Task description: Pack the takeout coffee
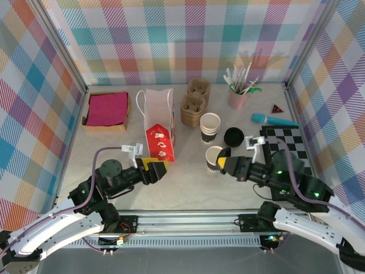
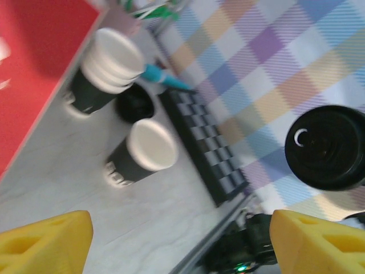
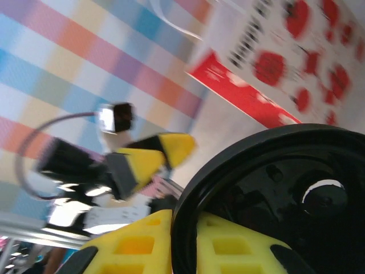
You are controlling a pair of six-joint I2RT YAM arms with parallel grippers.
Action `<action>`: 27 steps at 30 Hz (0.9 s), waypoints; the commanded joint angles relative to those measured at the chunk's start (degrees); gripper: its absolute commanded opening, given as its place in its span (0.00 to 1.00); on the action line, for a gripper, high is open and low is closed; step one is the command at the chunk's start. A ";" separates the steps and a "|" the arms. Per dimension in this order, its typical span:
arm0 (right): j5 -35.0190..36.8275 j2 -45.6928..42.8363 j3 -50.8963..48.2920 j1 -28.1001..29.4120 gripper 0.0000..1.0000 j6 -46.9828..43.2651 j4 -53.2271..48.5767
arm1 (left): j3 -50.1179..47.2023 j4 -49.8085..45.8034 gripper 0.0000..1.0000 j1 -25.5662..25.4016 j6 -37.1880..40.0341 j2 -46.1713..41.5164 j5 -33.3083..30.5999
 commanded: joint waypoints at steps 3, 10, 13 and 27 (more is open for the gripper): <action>-18.67 9.67 5.11 -4.86 0.13 -4.59 13.20 | 3.22 23.06 0.85 0.59 -3.04 9.15 10.15; -29.79 17.89 7.91 -11.06 0.08 2.07 27.71 | 2.86 42.11 0.88 2.05 -10.30 17.36 13.31; -33.77 19.93 7.90 -13.83 0.08 6.83 34.60 | 2.15 49.72 0.88 2.81 -13.70 19.57 14.28; -40.18 28.17 10.06 -15.89 0.08 20.96 57.66 | 5.94 66.22 0.91 4.19 -19.38 27.61 17.99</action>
